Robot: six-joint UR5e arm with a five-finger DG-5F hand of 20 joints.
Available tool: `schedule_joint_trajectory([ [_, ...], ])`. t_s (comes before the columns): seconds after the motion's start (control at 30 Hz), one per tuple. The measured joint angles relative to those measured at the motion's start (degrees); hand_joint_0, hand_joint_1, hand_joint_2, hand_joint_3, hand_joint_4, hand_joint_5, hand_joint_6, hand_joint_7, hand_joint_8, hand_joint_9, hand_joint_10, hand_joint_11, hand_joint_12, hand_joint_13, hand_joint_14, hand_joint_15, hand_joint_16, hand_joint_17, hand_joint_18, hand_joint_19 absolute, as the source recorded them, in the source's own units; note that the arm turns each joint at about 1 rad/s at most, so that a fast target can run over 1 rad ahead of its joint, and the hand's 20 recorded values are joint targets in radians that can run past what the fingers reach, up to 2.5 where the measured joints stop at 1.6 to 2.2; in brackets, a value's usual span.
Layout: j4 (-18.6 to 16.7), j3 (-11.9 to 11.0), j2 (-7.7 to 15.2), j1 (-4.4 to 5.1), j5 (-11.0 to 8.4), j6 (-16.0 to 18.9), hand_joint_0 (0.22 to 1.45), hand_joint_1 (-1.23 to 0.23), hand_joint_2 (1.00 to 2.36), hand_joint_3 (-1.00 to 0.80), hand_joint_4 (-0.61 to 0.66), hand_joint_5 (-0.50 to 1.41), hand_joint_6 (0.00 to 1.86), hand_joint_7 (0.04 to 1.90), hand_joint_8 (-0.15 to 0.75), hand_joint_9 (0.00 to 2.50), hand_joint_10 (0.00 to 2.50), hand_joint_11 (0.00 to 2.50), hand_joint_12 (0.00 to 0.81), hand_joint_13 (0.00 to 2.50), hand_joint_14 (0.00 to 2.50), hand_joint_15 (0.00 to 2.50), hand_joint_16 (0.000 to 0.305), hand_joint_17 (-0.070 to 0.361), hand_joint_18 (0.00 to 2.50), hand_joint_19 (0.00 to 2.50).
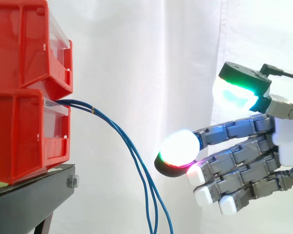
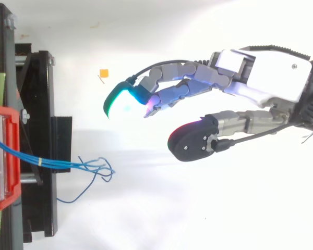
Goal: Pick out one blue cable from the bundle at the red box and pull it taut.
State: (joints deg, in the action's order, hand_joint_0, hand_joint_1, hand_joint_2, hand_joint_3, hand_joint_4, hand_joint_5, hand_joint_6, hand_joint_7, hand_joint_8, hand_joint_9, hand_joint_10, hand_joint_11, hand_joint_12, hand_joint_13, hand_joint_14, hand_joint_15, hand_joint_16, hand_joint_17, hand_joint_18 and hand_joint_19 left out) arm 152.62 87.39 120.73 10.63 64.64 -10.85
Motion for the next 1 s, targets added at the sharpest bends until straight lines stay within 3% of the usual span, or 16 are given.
schedule_joint_trajectory([
  [0.23,-1.37,-0.10,0.61,-0.15,0.12,-0.64,0.52,-0.46,1.00,-0.48,0.15,-0.19,0.50,0.77,0.221,0.65,0.02,0.44,0.306,0.64,0.02,0.44,0.048,0.109,0.47,0.69],
  [0.43,-2.79,-2.82,4.75,-0.30,0.40,1.04,0.52,-0.46,1.00,-0.48,0.14,-0.19,0.50,0.76,0.222,0.65,0.02,0.45,0.306,0.64,0.02,0.44,0.049,0.109,0.48,0.70],
  [0.67,-3.34,-4.86,6.97,-0.45,0.75,2.07,0.52,-0.46,1.00,-0.48,0.14,-0.19,0.50,0.77,0.222,0.66,0.02,0.46,0.309,0.64,0.02,0.45,0.049,0.109,0.47,0.70],
  [1.0,-6.31,-5.11,7.66,-0.74,1.15,2.30,0.51,-0.59,1.00,-0.50,0.15,-0.20,0.50,0.91,0.209,0.58,0.02,0.56,0.314,0.59,0.02,0.48,0.049,0.111,0.44,0.71],
])
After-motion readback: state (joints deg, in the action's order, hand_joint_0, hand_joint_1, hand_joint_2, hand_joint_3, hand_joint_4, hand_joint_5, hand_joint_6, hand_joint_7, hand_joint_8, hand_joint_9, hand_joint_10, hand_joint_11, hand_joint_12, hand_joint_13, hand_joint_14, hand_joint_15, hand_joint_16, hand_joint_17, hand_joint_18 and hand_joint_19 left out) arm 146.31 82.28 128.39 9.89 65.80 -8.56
